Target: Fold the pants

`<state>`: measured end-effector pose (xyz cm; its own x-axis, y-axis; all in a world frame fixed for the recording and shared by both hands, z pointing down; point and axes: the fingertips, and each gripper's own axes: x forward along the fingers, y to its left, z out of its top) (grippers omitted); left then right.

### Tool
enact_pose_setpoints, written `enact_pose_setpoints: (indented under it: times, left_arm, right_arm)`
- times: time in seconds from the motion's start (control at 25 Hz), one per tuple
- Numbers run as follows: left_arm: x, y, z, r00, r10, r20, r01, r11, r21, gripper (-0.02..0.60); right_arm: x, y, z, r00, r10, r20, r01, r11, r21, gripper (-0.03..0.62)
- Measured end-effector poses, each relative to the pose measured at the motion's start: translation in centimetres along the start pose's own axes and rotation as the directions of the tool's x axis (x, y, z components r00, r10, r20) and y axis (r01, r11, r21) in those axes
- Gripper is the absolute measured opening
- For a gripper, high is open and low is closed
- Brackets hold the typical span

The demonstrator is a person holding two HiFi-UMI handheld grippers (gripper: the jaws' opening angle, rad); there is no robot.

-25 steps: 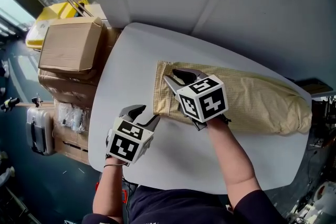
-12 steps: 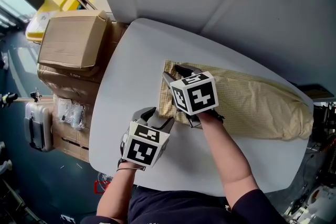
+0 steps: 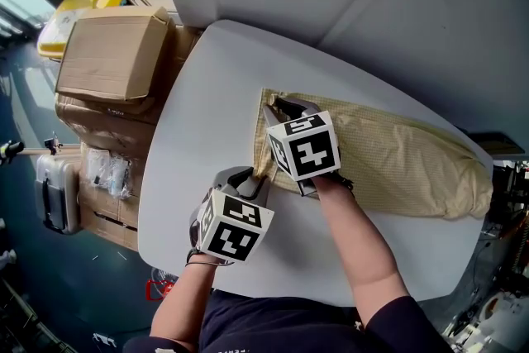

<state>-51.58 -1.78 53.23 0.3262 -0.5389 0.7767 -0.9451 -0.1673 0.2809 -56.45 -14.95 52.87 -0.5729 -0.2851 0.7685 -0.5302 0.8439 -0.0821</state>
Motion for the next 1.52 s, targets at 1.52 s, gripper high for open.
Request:
enact_pose_setpoints:
  times: [1.52]
  left_arm:
    - [-1.9,-21.1,11.5,0.971,-0.099,0.216,0.016,0.935,0.354,0.029]
  right_arm:
    - [-21.8,-15.6,-2.8,0.899,0.074,0.432,-0.21,0.937,0.278,0.021]
